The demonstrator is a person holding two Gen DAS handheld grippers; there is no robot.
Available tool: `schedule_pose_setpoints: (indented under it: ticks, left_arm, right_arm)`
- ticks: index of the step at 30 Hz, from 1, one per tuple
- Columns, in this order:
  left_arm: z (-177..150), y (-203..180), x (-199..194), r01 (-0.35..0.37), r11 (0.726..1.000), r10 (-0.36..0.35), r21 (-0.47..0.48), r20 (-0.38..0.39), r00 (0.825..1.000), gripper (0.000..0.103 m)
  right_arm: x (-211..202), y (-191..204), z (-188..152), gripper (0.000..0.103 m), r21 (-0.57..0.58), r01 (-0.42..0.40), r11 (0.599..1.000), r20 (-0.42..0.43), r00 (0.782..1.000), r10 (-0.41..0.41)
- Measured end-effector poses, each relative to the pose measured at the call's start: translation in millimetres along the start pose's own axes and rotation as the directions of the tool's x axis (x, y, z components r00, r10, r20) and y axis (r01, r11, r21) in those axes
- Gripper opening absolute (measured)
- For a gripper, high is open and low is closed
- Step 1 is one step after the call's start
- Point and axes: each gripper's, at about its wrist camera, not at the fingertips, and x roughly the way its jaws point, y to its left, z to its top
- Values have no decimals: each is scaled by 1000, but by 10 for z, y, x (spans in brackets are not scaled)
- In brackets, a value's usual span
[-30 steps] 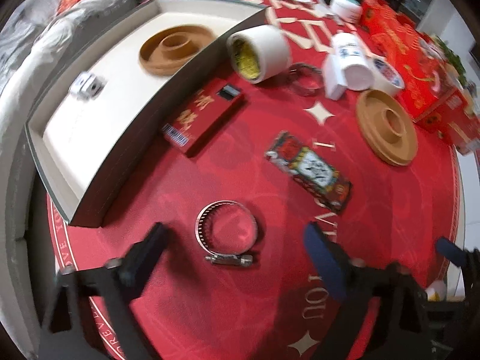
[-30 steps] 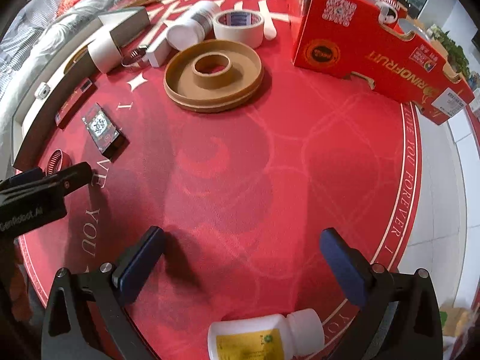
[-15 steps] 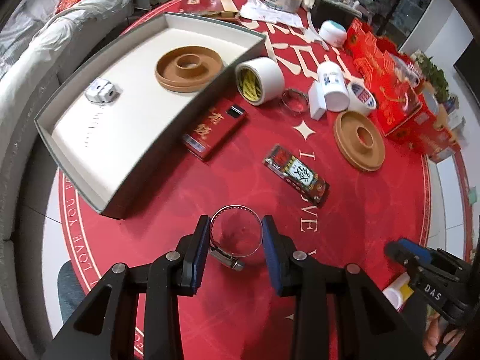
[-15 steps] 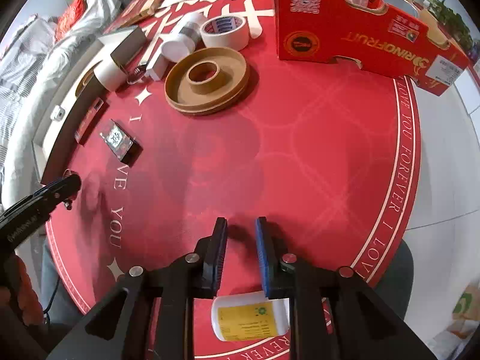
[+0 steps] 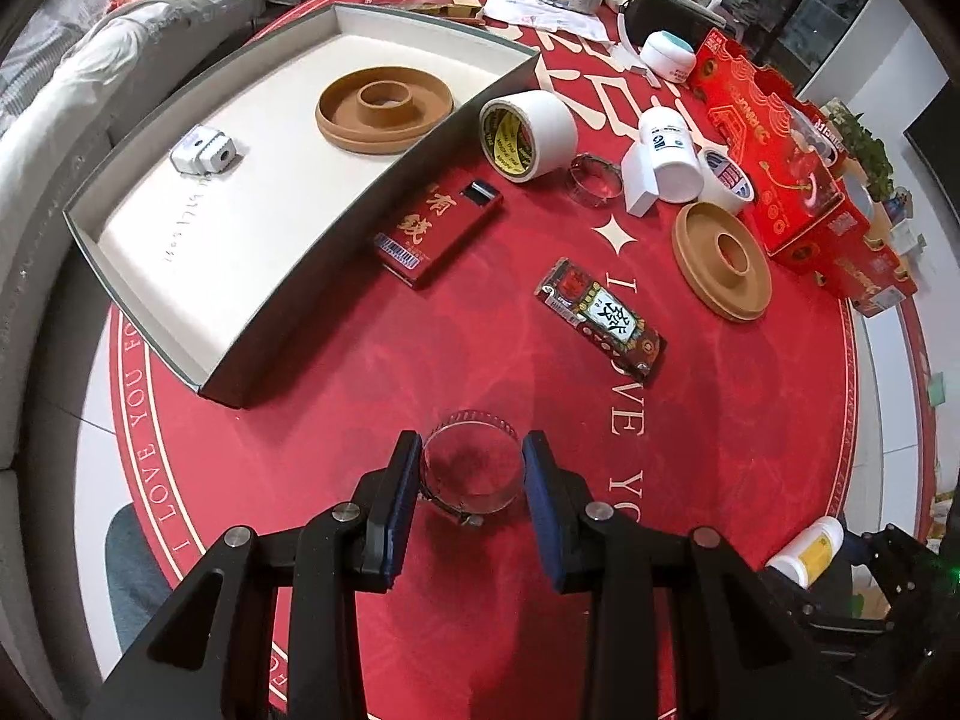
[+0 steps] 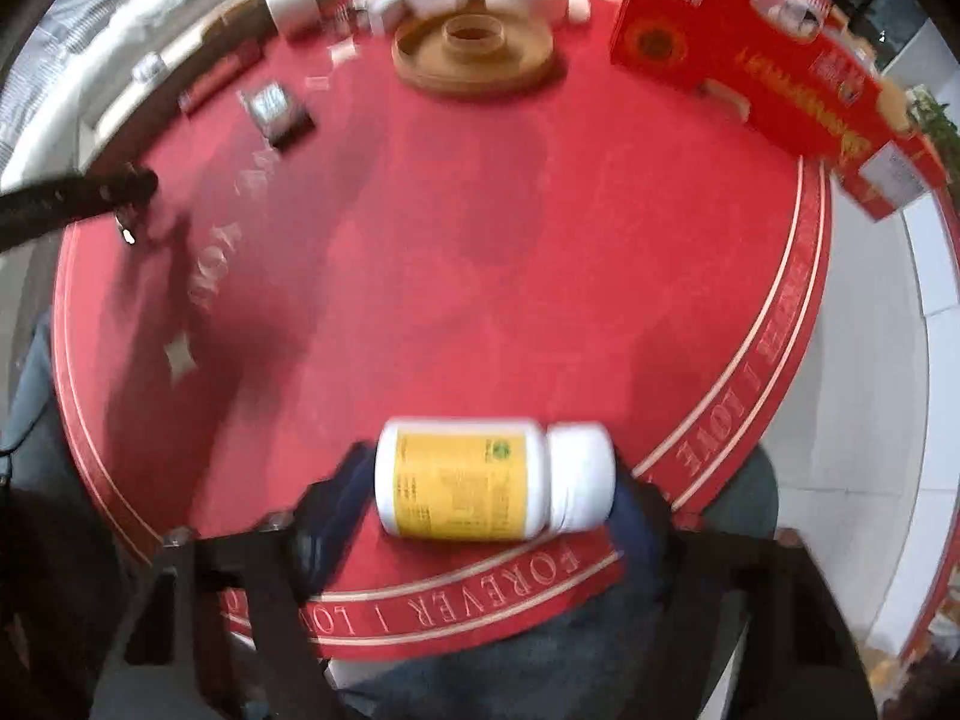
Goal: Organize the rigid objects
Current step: 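Carry the hose clamp and the bottle to the tray with both tools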
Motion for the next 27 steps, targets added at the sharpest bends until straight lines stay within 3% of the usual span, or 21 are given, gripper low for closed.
schedule_pose_setpoints:
  ticks: [4,8,15,20,24,27]
  left_arm:
    - [22,8,-171,-15,1000,16,-5,41,999,37]
    - [152,35,-524,3,999,1,-41,103,995,37]
    - [584,80,-1356,15,996,8,-84,265,964,37]
    - [993,320,-1833,-26,986,87,-162,377,922,37]
    - [1234,584,-1945,-70,972,161,-225,415,896,37]
    - [1337,817,-1796,-104,958,207,-267,393,896,37]
  right_arm:
    - [-83,-95,75,64,52,-30,998,33,999,28]
    - [-449,-135,353,65,87,-87,992,147,986,74]
    - [-1280,250,983,65,36,-155,987,366,921,132]
    - [-1795,665,1672,65,-26,-186,982,470,865,176]
    - [-2033,919,2089,65,-57,-181,982,529,828,184]
    - [-2042,1109,2352,65,-82,-169,982,531,827,187]
